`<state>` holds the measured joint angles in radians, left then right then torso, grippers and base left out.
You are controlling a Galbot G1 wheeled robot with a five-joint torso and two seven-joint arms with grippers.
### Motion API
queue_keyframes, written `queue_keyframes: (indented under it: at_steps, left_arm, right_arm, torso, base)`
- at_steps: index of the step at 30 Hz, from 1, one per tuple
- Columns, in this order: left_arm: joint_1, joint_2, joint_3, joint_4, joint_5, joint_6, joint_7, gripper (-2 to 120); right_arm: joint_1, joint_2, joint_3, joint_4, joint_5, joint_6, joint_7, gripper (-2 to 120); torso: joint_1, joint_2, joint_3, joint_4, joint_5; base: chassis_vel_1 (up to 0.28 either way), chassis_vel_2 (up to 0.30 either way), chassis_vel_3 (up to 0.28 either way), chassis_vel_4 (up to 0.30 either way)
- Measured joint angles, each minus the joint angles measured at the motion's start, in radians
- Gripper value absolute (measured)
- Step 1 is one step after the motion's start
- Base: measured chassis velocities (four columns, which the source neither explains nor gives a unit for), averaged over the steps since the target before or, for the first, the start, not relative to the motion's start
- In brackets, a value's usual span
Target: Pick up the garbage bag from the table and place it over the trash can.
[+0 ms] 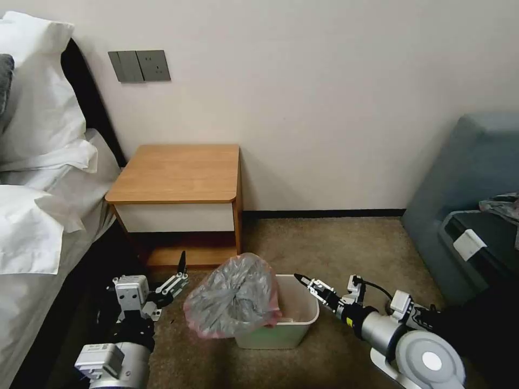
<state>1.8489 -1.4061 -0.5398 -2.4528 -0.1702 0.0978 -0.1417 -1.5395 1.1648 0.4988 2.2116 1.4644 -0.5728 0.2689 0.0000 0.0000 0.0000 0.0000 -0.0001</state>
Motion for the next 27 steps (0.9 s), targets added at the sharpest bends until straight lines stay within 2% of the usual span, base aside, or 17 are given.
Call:
queue_keyframes:
  at_steps: [2,8,10,12,14,20,27]
  left_arm:
    - [-0.001,0.008,0.010,0.006,-0.002,0.005,0.000,100]
    - [0.003,0.026,0.046,0.037,0.015,0.017,0.002,100]
    - [0.004,0.039,0.086,0.057,0.026,0.048,-0.033,100]
    - [0.004,0.042,0.093,0.059,0.026,0.055,-0.043,99]
    - [0.001,0.060,0.139,0.074,0.025,0.098,-0.098,99]
    - [-0.009,0.075,0.178,0.090,0.027,0.112,-0.125,95]
    - [-0.035,0.097,0.265,0.122,0.010,0.149,-0.179,93]
  right_arm:
    - [-0.001,0.007,0.004,0.007,-0.007,0.006,0.000,99]
    - [-0.001,0.028,0.002,0.008,-0.028,0.014,0.000,100]
    - [0.002,0.040,0.001,0.006,-0.034,0.017,0.000,100]
    - [0.003,0.042,0.000,0.005,-0.035,0.018,0.000,100]
    - [0.012,0.050,0.000,-0.001,-0.040,0.021,0.001,100]
    - [0.026,0.058,-0.003,-0.010,-0.045,0.022,0.003,100]
    - [0.009,0.084,-0.003,-0.008,-0.077,0.029,0.004,100]
  torso:
    - [0.000,0.000,0.000,0.0000,0.0000]
    - [0.000,0.000,0.000,0.0000,0.0001]
    - [0.000,0.000,0.000,0.0000,0.0000]
    - [0.000,0.000,0.000,0.0000,0.0001]
    - [0.000,0.000,0.000,0.0000,0.0001]
    - [0.000,0.000,0.000,0.0002,0.0001]
    - [0.000,0.000,0.000,0.0000,0.0000]
  base:
    - [0.000,0.000,0.000,0.000]
    - [0.000,0.000,0.000,0.000]
    - [0.000,0.000,0.000,0.000]
    - [0.000,0.000,0.000,0.000]
    - [0.000,0.000,0.000,0.000]
    - [0.000,0.000,0.000,0.000]
    - [0.000,0.000,0.000,0.000]
